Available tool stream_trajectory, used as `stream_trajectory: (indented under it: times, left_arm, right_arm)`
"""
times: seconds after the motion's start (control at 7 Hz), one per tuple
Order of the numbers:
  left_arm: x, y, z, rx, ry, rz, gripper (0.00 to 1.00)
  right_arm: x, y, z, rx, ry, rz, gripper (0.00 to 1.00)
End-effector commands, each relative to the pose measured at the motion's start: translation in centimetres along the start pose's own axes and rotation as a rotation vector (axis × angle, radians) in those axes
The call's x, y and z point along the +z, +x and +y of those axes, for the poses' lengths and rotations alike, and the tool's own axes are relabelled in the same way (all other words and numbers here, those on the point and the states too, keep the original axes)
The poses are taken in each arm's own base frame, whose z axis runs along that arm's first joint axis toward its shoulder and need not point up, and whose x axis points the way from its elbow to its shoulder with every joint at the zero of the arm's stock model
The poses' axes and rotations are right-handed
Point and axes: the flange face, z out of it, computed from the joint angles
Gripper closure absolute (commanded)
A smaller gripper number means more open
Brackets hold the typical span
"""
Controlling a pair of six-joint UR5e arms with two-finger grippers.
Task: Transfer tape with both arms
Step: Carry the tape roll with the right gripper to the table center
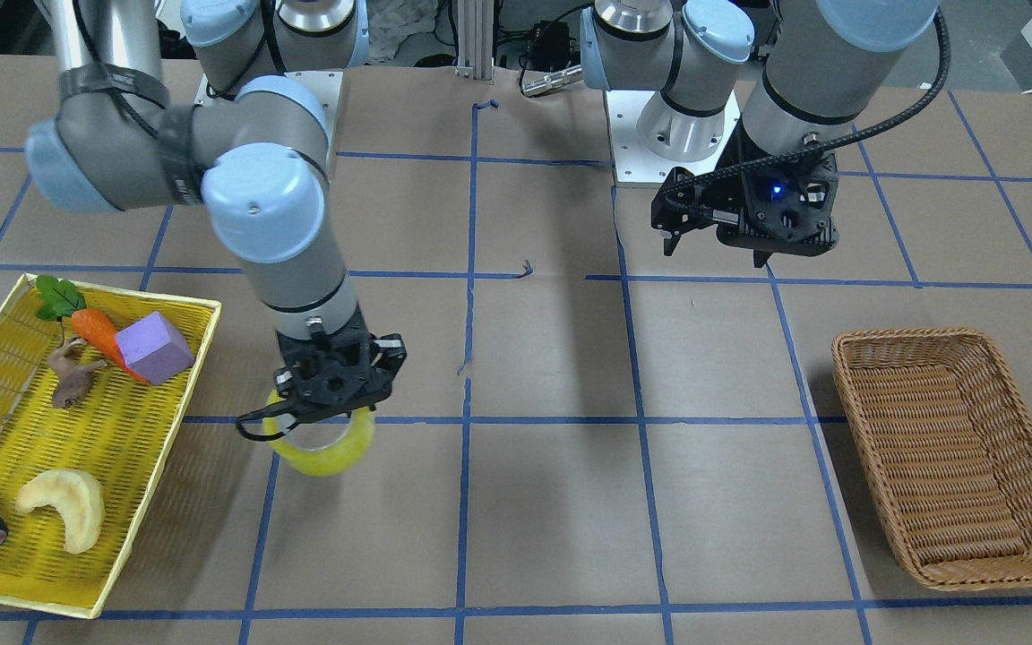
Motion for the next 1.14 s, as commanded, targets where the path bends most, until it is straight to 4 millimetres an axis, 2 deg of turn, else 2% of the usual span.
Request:
stream_trajectory:
  times: [0.0, 0.29, 0.71, 1.0]
  left_arm:
    - [0.1, 0.0, 0.1, 0.003, -0.002, 0.0, 0.0]
    - [0.1, 0.0, 0.1, 0.004, -0.002, -0.002, 0.0]
    - [0.1, 0.0, 0.0, 0.004, -0.003, 0.0, 0.0]
    - [0.1, 0.0, 0.1, 0.004, -0.002, 0.0, 0.0]
  right_arm:
    - [4.5, -9.4, -0.8, -0.039, 0.017, -0.044, 1.0]
    - [7.1, -11.8, -0.8, -0.077, -0.014, -0.049, 1.0]
    - [8.6, -12.5, -0.6, -0.089, -0.027, -0.05, 1.0]
    - [7.3, -12.6, -2.8, -0.093, 0.04, -0.041, 1.0]
